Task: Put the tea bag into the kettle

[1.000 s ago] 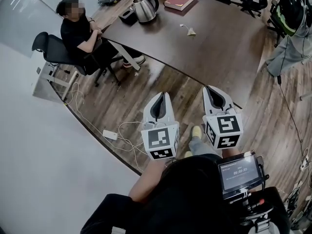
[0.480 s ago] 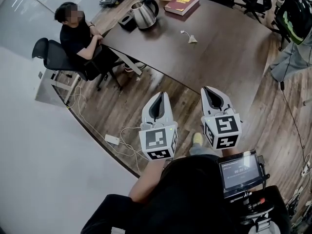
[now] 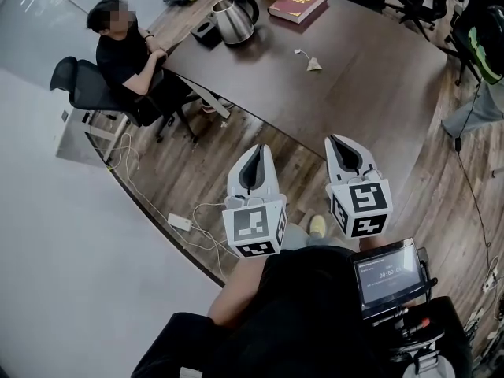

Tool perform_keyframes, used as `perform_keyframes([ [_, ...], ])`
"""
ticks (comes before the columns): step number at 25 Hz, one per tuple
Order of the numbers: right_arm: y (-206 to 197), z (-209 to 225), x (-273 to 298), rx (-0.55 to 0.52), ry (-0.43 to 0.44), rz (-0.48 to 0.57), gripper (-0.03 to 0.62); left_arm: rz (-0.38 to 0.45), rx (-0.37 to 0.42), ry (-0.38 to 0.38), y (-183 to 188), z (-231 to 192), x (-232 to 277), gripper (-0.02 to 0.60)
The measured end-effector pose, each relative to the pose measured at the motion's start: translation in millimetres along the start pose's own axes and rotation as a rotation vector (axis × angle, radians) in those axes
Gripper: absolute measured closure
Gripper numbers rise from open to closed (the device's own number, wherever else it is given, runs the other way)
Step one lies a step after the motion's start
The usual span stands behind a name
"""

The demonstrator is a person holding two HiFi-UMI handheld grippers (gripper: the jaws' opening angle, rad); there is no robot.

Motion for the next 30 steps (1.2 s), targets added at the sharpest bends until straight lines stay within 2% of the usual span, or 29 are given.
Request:
perform_keyframes([
  [4, -1.2, -8.3, 0.7, -0.017, 0.024, 0.003, 0.588, 0.000, 0.004, 0.011, -1.5, -1.8, -3.7, 0.575],
  [8, -2.1, -5.6, 0.6, 0.001, 0.025, 0.007, 0.588, 0.005, 0.043, 0.009, 2.7, 1.6, -5.8, 0.575],
  [14, -4.7, -4.6, 1.4, 0.018, 0.026, 0.005, 0.588, 0.004, 0.059, -0.017, 4.5, 6.1, -1.0, 0.575],
  [20, -9.0, 5.0, 8.1, 0.029, 0.004, -0.014, 0.588, -0.016, 0.044, -0.058, -0.1, 9.6, 14.7, 0.576],
  [30, -6.5, -2.1, 29.2, 0.049, -0.034, -0.030, 0.588, -0.025, 0.064, -0.090, -0.2, -14.8, 28.5, 0.575],
])
Point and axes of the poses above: the fingertips, and each gripper's own axes: x forward along the fingers, z to its right, y out of its top, the point moved 7 cm from there along -x, backward along the fingers, and after that the axes turned 5 degrees about x, right-handed, at the moved point
